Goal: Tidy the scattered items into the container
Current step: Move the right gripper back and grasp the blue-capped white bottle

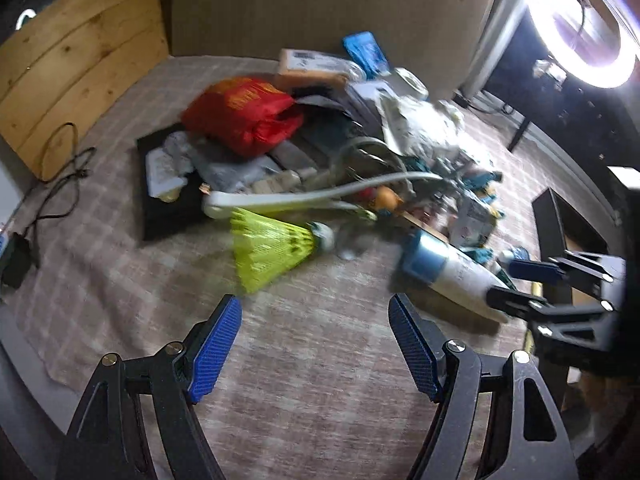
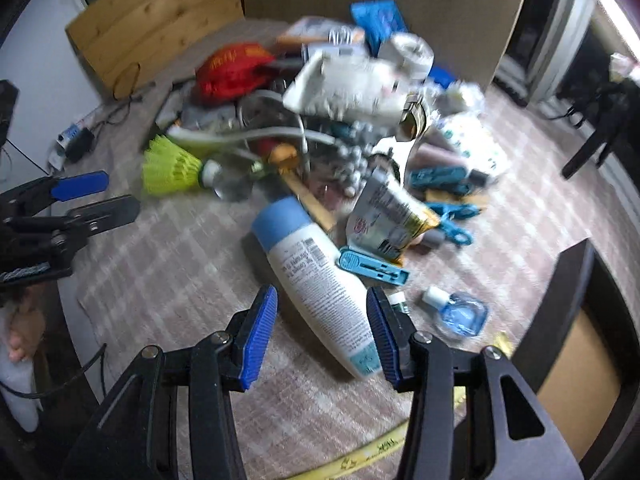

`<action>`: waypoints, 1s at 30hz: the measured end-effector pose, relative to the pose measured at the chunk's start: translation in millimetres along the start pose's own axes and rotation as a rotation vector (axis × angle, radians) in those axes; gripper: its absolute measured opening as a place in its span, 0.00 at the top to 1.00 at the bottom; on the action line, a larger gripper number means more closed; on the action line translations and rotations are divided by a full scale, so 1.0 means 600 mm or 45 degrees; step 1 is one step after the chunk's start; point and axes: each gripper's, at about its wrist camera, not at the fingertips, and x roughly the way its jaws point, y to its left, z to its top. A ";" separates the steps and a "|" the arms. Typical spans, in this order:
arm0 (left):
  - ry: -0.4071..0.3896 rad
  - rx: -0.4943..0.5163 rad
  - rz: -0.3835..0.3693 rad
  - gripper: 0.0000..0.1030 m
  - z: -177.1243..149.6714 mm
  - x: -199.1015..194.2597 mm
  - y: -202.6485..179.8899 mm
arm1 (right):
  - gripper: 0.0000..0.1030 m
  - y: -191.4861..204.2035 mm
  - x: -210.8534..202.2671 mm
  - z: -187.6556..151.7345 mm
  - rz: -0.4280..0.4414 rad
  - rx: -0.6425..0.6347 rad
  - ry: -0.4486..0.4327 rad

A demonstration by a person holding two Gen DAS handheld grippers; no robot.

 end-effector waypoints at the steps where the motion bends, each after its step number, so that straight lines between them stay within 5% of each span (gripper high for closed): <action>1: 0.011 0.013 -0.017 0.29 -0.003 0.006 -0.009 | 0.55 -0.007 0.008 0.000 0.014 0.018 0.016; 18: 0.106 0.127 -0.130 0.32 -0.021 0.065 -0.089 | 0.48 -0.057 0.057 -0.012 0.234 0.232 0.116; 21: 0.111 0.123 -0.153 0.34 -0.022 0.070 -0.084 | 0.56 -0.044 0.054 -0.018 0.279 0.233 0.129; 30: 0.144 0.163 -0.232 0.34 -0.026 0.094 -0.113 | 0.56 -0.044 0.062 -0.003 0.290 0.301 0.101</action>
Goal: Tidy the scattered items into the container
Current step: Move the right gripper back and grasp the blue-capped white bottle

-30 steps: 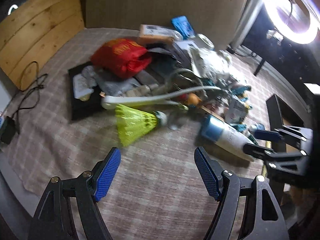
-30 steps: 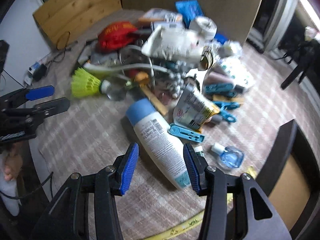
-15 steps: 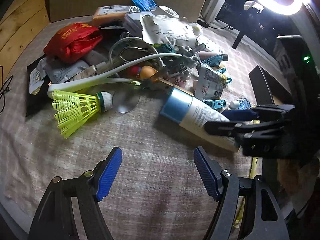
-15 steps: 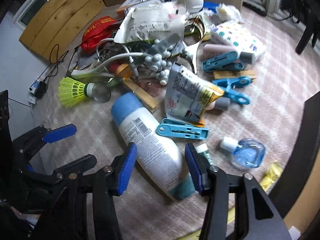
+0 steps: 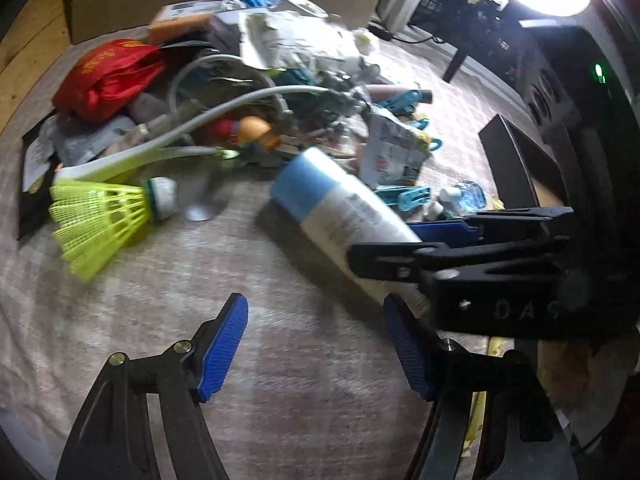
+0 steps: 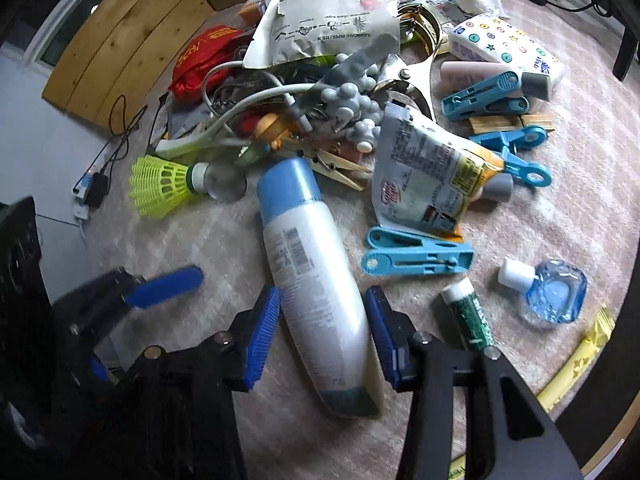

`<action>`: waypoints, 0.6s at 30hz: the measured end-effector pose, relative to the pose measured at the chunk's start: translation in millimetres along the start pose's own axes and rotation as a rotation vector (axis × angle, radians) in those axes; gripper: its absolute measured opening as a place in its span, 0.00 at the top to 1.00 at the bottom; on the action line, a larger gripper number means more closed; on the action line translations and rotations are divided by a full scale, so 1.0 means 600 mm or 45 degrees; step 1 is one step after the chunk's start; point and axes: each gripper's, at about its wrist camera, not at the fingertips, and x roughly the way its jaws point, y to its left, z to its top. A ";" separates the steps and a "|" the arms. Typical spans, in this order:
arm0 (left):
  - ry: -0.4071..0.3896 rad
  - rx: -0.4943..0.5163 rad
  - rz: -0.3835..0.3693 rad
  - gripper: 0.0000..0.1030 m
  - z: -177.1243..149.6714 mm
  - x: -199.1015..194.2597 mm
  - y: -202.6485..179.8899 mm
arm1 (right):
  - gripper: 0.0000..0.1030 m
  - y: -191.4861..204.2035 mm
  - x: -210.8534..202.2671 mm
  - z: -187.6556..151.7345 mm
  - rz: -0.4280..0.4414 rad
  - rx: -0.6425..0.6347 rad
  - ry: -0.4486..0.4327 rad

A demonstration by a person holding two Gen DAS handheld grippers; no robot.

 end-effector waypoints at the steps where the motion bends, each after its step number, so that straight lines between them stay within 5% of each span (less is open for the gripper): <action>1: 0.003 0.002 -0.009 0.34 0.003 0.004 -0.005 | 0.56 0.001 0.001 0.002 0.002 0.006 0.001; 7: -0.007 0.005 -0.086 0.35 0.014 0.011 -0.016 | 0.59 0.014 0.012 0.005 0.011 0.035 -0.007; 11: -0.012 0.031 -0.107 0.46 0.016 0.014 -0.028 | 0.65 0.012 0.014 -0.003 0.085 0.086 -0.010; 18: -0.021 0.069 -0.129 0.51 0.013 0.004 -0.038 | 0.67 0.013 0.001 -0.013 0.041 0.103 -0.064</action>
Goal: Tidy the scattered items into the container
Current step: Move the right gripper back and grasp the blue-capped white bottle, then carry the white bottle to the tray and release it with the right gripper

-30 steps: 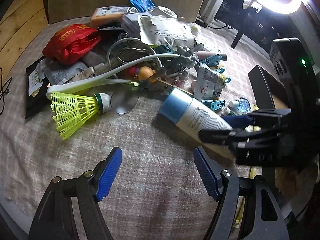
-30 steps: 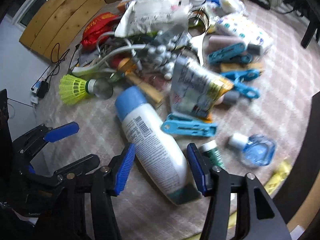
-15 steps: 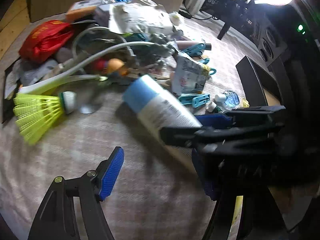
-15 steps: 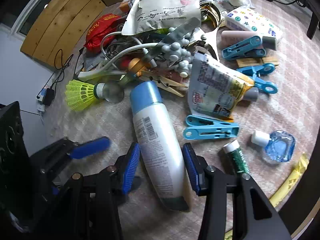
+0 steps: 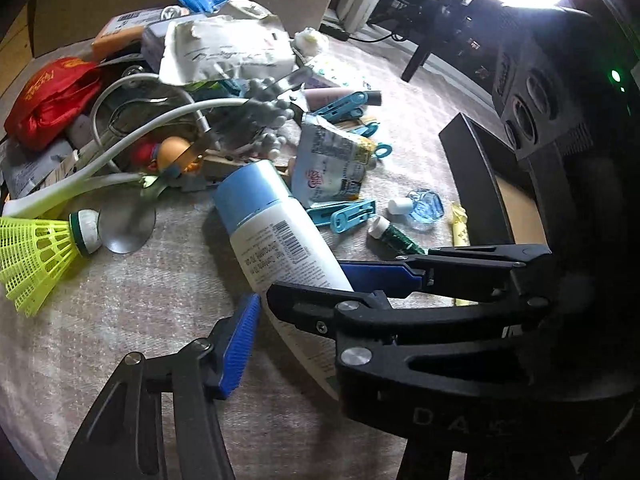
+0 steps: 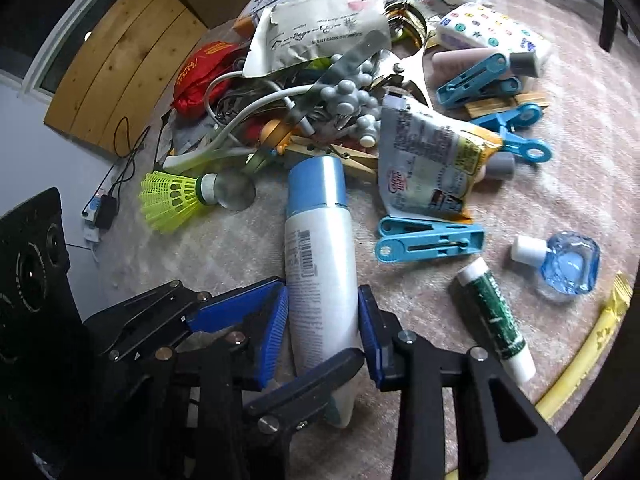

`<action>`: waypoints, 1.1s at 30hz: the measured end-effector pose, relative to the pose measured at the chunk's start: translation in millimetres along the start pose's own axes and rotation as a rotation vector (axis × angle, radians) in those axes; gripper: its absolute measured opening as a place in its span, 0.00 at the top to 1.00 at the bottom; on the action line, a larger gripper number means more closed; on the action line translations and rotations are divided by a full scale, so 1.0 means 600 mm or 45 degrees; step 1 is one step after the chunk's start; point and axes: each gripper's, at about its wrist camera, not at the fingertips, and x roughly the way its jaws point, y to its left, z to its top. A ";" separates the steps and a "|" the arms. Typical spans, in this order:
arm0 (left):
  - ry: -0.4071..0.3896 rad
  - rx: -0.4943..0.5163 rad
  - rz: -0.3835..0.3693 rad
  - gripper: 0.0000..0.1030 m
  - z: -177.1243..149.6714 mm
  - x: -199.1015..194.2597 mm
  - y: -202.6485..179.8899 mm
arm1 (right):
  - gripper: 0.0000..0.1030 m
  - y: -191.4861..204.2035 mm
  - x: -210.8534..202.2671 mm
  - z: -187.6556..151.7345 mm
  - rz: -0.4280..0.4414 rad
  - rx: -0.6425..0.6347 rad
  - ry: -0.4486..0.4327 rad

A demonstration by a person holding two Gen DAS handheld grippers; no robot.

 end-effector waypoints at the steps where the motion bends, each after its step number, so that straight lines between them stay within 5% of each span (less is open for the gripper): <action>1: -0.004 0.011 0.001 0.52 0.000 -0.002 -0.003 | 0.68 -0.002 -0.003 0.000 0.001 0.007 -0.007; 4: 0.005 0.012 0.002 0.50 0.003 0.001 -0.006 | 0.70 -0.015 -0.018 -0.003 0.016 0.029 -0.024; 6: 0.014 -0.032 0.028 0.28 0.003 0.007 0.006 | 0.70 -0.026 -0.027 -0.007 0.026 0.038 -0.019; 9: 0.034 -0.102 -0.005 0.23 0.001 0.017 0.030 | 0.70 -0.021 -0.022 -0.006 0.036 0.045 -0.021; 11: 0.017 -0.079 0.000 0.25 -0.001 0.016 0.026 | 0.70 -0.022 -0.021 -0.007 0.045 0.054 -0.020; 14: 0.026 -0.077 -0.082 0.50 -0.001 0.016 0.020 | 0.70 -0.029 -0.017 -0.005 0.072 0.102 -0.019; 33: -0.003 0.032 -0.101 0.50 0.008 -0.023 -0.040 | 0.71 -0.033 -0.071 -0.028 0.111 0.169 -0.109</action>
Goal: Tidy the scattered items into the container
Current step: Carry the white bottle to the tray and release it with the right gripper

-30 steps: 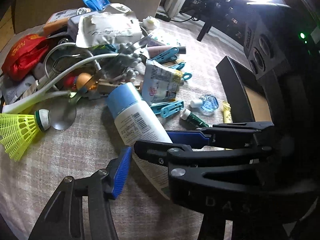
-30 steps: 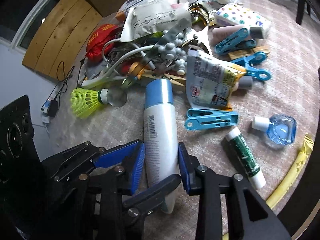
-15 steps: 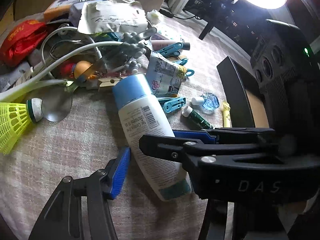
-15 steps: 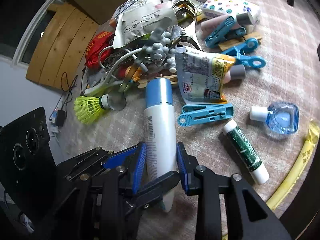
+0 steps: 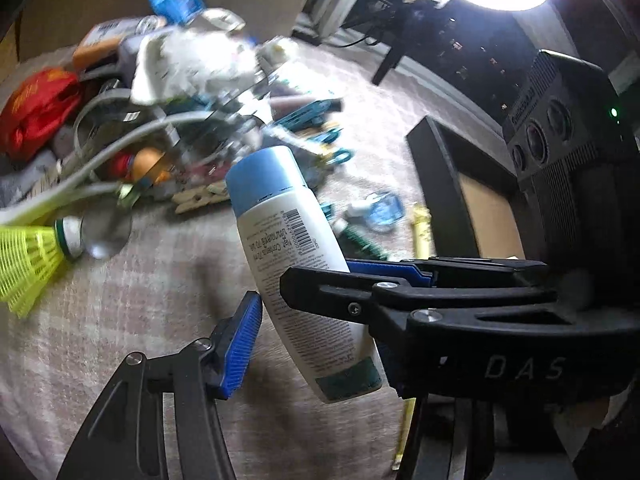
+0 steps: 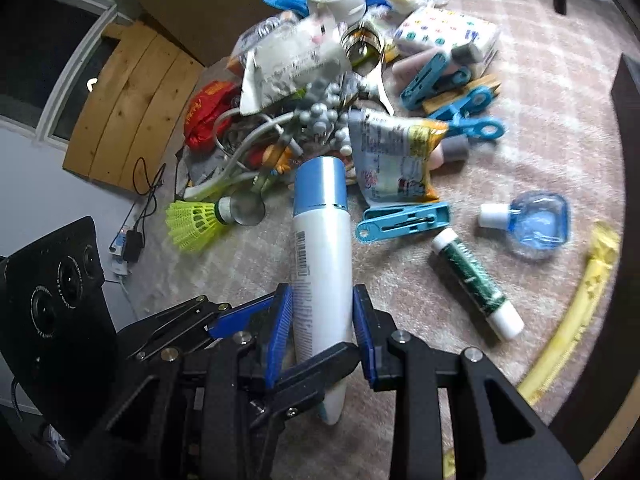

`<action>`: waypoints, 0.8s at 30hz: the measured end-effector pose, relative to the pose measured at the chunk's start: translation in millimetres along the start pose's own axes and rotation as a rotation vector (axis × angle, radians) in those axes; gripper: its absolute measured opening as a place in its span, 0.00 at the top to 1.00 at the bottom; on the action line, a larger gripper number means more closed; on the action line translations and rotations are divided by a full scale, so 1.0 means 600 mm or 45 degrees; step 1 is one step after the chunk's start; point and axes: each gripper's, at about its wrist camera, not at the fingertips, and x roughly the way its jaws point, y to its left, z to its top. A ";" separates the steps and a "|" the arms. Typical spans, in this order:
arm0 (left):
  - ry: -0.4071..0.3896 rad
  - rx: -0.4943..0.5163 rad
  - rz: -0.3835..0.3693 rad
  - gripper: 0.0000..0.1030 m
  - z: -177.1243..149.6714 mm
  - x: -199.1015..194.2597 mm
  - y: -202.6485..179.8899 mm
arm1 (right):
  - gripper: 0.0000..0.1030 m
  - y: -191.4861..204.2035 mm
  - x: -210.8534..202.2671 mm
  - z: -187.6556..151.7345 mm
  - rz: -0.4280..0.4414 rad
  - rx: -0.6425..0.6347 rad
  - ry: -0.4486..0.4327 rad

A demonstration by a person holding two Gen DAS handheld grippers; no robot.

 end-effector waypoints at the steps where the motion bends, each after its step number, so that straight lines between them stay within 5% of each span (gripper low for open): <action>1: -0.004 0.018 -0.002 0.50 0.004 -0.002 -0.010 | 0.71 0.000 -0.009 0.000 -0.006 0.003 -0.015; 5: -0.011 0.111 -0.041 0.62 0.020 -0.007 -0.066 | 0.71 -0.010 -0.053 -0.005 -0.039 0.020 -0.085; 19: 0.049 0.365 -0.175 0.65 0.036 0.050 -0.262 | 0.73 -0.157 -0.227 -0.072 -0.139 0.251 -0.306; 24: 0.044 0.317 -0.115 0.48 0.029 0.041 -0.241 | 0.73 -0.171 -0.246 -0.081 -0.128 0.245 -0.303</action>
